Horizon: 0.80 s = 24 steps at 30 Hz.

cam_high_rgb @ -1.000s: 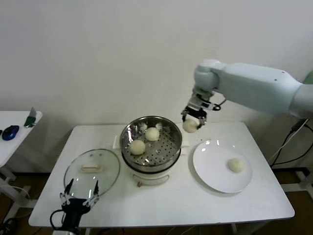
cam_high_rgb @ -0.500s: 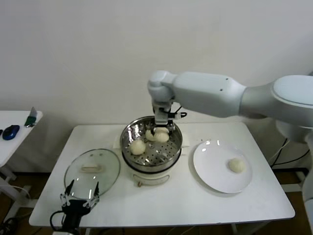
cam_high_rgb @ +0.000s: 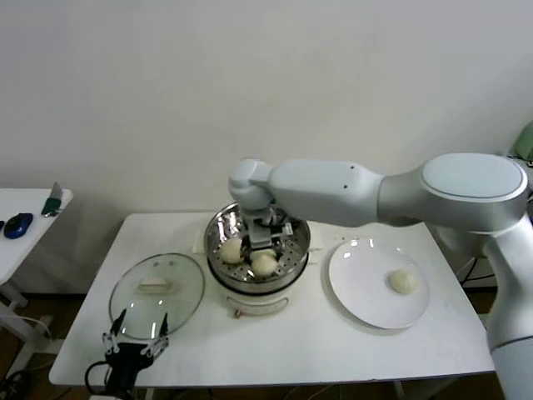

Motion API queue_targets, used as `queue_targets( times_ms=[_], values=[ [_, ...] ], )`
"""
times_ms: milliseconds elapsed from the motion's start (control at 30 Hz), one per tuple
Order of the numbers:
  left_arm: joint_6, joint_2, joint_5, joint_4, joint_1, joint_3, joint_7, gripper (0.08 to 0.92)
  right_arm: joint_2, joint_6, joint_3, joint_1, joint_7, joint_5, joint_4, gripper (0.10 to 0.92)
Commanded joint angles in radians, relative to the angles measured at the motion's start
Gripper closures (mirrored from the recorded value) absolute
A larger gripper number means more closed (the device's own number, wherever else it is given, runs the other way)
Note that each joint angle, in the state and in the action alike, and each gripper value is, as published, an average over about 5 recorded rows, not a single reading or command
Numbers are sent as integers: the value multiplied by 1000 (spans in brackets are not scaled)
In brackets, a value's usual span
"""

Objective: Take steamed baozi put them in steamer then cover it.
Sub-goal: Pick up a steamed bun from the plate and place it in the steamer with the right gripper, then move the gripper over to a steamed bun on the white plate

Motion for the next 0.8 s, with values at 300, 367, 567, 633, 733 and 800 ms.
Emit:
queue_targets(
  times_ms=[300, 367, 567, 633, 733, 800],
  values=[
    [1, -1, -3, 4, -2, 2, -4, 177, -5, -13, 36, 1, -18, -31, 10, 206],
    [1, -3, -4, 2, -2, 5, -4, 177, -21, -16, 50, 19, -15, -20, 8, 204],
    [0, -6, 3, 0, -4, 15, -4, 177, -103, -69, 79, 103, 3, 48, -15, 202],
    [-1, -7, 4, -1, -3, 17, -4, 177, -152, -123, 48, 144, 33, 106, -24, 202],
    [-2, -7, 5, -3, -4, 19, -4, 177, -254, -266, -52, 217, 125, 212, -5, 203],
    [-2, -6, 4, -4, -6, 19, -3, 177, -330, -400, -132, 259, 170, 294, 25, 203]
  ],
)
